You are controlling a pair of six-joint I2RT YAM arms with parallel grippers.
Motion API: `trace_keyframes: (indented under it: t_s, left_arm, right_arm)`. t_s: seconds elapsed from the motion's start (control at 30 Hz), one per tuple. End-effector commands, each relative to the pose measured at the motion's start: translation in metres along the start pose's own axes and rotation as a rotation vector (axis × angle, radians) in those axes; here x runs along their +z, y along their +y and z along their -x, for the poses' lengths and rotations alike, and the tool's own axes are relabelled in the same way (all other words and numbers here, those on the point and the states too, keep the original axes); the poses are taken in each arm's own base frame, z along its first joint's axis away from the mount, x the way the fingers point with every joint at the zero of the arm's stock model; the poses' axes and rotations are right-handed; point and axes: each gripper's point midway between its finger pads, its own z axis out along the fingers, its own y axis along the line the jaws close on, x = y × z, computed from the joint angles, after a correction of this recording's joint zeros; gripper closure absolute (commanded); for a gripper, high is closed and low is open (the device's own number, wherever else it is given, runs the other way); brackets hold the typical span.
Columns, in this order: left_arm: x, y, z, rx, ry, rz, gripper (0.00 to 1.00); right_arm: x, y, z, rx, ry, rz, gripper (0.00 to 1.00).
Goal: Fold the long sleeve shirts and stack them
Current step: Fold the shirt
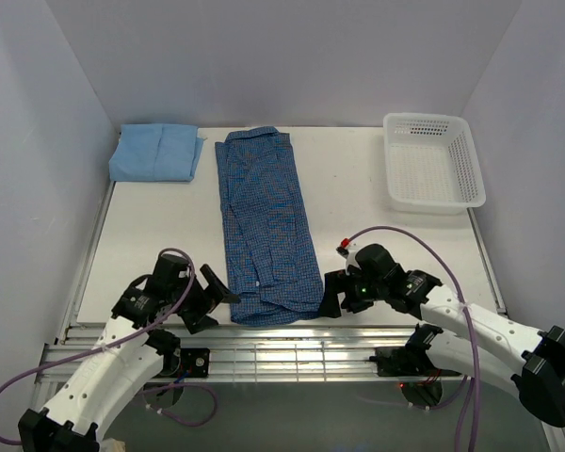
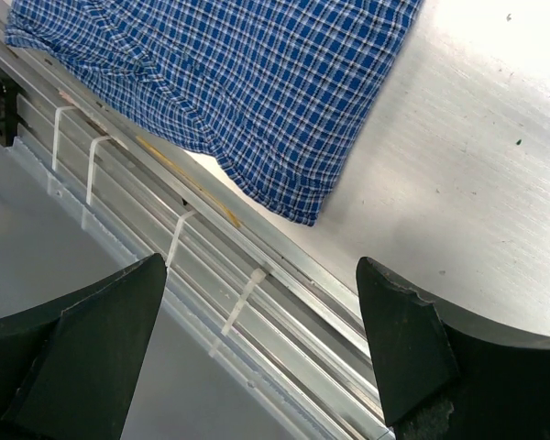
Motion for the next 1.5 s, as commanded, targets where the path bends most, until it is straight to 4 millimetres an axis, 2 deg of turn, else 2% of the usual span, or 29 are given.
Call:
trace_keyframes:
  t_s: [0.0, 0.03, 0.1, 0.13, 0.2, 0.27, 0.4, 0.53, 0.57, 0.73, 0.83, 0.97, 1.0, 1.07, 1.13, 1.2, 1.47]
  left_arm:
    - [0.008, 0.023, -0.010, -0.091, 0.029, 0.073, 0.02]
    - [0.014, 0.033, -0.011, -0.100, 0.032, 0.098, 0.02]
    - [0.022, 0.035, -0.012, -0.101, 0.045, 0.086, 0.02]
    - [0.030, 0.044, -0.017, -0.109, 0.072, 0.100, 0.04]
    - [0.038, 0.037, -0.021, -0.106, 0.110, 0.042, 0.11]
    - [0.047, 0.046, -0.025, -0.117, 0.132, 0.063, 0.19]
    - [0.053, 0.052, -0.025, -0.119, 0.143, 0.080, 0.30]
    - [0.060, 0.057, -0.025, -0.129, 0.138, 0.078, 0.34]
    - [0.062, 0.055, -0.023, -0.127, 0.129, 0.062, 0.35]
    - [0.070, 0.054, -0.021, -0.131, 0.131, 0.052, 0.38]
    - [0.073, 0.050, -0.018, -0.123, 0.134, 0.051, 0.43]
    - [0.076, 0.041, -0.012, -0.108, 0.125, 0.027, 0.57]
    - [0.075, 0.040, -0.013, -0.109, 0.130, 0.024, 0.64]
    - [0.075, 0.036, -0.013, -0.106, 0.136, 0.008, 0.71]
    - [0.075, 0.033, -0.014, -0.100, 0.145, -0.009, 0.84]
    - [0.073, 0.030, -0.015, -0.098, 0.154, -0.022, 1.00]
    - [0.058, 0.010, -0.025, -0.088, 0.209, -0.110, 1.00]
  right_arm:
    - [0.005, 0.000, 0.005, 0.013, -0.019, 0.004, 0.10]
    - [0.007, -0.002, 0.006, 0.017, -0.022, 0.000, 0.10]
    - [0.011, -0.004, 0.007, 0.035, -0.028, -0.006, 0.10]
    - [0.014, -0.005, 0.005, 0.039, -0.016, -0.012, 0.09]
    - [0.016, -0.007, 0.005, 0.049, -0.011, -0.018, 0.08]
    - [0.020, -0.010, 0.005, 0.053, -0.004, -0.027, 0.06]
    - [0.026, -0.010, 0.002, 0.064, 0.020, -0.016, 0.02]
    - [0.035, -0.014, -0.006, 0.084, 0.049, -0.006, 0.00]
    - [0.036, -0.015, -0.007, 0.080, 0.051, -0.009, 0.06]
    - [0.042, -0.018, -0.009, 0.074, 0.074, -0.012, 0.12]
    - [0.043, -0.017, -0.012, 0.076, 0.092, -0.002, 0.21]
    - [0.044, -0.019, -0.015, 0.080, 0.104, -0.004, 0.43]
    - [0.044, -0.019, -0.016, 0.081, 0.109, -0.002, 0.46]
    - [0.045, -0.017, -0.017, 0.081, 0.114, 0.010, 0.55]
    - [0.046, -0.016, -0.018, 0.083, 0.119, 0.018, 0.58]
    - [0.046, -0.013, -0.017, 0.082, 0.120, 0.031, 0.67]
    - [0.035, 0.005, -0.007, 0.061, 0.104, 0.096, 0.91]
